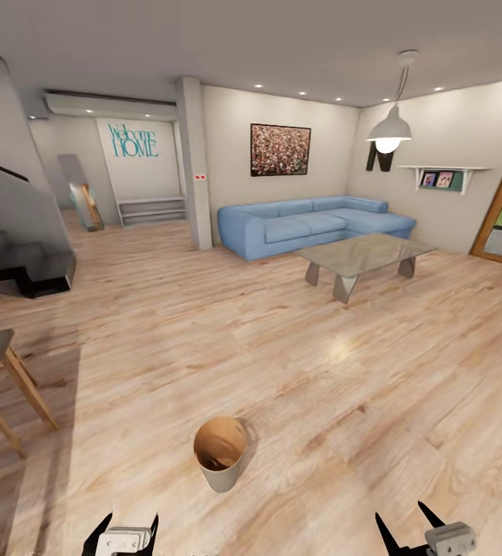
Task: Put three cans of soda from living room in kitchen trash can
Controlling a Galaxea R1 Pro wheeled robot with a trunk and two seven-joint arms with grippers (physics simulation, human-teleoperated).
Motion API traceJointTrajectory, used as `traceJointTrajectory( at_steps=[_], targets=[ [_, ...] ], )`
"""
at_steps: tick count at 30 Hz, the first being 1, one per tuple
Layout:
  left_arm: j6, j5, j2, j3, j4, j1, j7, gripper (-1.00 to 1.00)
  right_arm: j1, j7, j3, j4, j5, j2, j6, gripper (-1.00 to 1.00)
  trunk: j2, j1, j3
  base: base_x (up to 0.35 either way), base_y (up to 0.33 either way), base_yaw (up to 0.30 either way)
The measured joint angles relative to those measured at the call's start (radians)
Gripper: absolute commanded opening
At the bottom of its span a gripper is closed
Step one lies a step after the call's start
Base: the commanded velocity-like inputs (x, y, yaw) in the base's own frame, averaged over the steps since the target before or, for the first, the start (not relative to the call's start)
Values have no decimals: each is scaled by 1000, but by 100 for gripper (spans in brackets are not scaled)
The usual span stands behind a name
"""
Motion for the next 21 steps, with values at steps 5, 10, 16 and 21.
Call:
traceJointTrajectory(
  at_steps=[5, 10, 16, 21],
  targets=[
    [0, 1, 0, -1, -2, 0, 0, 100, 0, 0, 0, 0, 0, 0, 0, 100, 0, 0, 0, 0, -298, 231],
    [-3, 1, 1, -1, -6, 1, 0, 100, 0, 0, 0, 0, 0, 0, 0, 100, 0, 0, 0, 0, -304, 221],
    [-4, 1, 1, -1, -9, 1, 0, 100, 0, 0, 0, 0, 0, 0, 0, 100, 0, 0, 0, 0, -305, 66],
    [-4, 1, 0, -2, -8, 2, 1, 100, 0, 0, 0, -1, 0, 0, 0, 100, 0, 0, 0, 0, -306, 8]
  ],
)
